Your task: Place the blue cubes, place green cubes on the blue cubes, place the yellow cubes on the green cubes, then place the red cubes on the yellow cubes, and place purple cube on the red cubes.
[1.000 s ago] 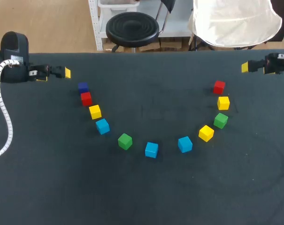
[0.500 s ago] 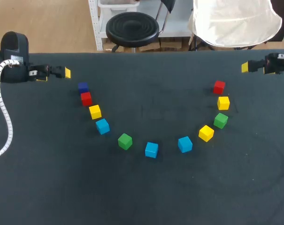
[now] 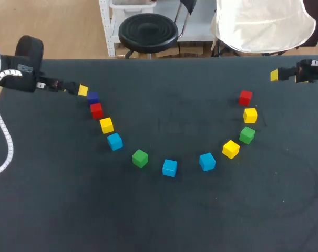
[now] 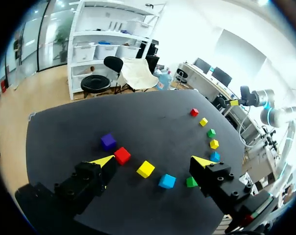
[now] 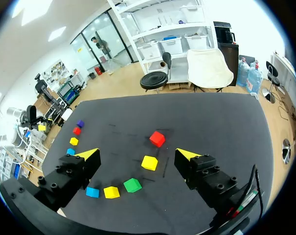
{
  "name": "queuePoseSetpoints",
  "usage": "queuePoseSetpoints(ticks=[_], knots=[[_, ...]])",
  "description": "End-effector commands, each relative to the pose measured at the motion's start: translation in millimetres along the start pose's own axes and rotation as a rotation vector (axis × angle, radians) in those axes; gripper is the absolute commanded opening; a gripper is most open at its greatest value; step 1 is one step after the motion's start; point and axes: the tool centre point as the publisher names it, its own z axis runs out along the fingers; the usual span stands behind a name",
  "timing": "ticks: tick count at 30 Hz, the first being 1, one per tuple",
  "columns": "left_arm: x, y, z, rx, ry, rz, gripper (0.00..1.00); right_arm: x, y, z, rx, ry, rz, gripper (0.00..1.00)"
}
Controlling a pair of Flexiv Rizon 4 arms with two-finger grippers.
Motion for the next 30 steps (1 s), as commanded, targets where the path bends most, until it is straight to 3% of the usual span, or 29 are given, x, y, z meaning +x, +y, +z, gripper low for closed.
queuePoseSetpoints(ticks=[1,18,21,24,30], knots=[[-1.0,2.7,1,0.01,0.004,0.0,1.0,1,2,-2,0.007,0.0,0.001,1.0],[-1.0,2.7,1,0.01,0.004,0.0,1.0,1,2,-2,0.007,0.0,0.001,1.0],[-19.1,-21.2,7,0.101,-0.028,0.192,1.0,1,2,-2,0.007,0.0,0.001,1.0],[-27.2,-41.5,17,0.194,-0.006,0.358,1.0,1,2,-2,0.007,0.0,0.001,1.0],[-25.3,-52.6,39,0.338,0.074,0.486,1.0,1,2,-2,0.007,0.0,0.001,1.0]])
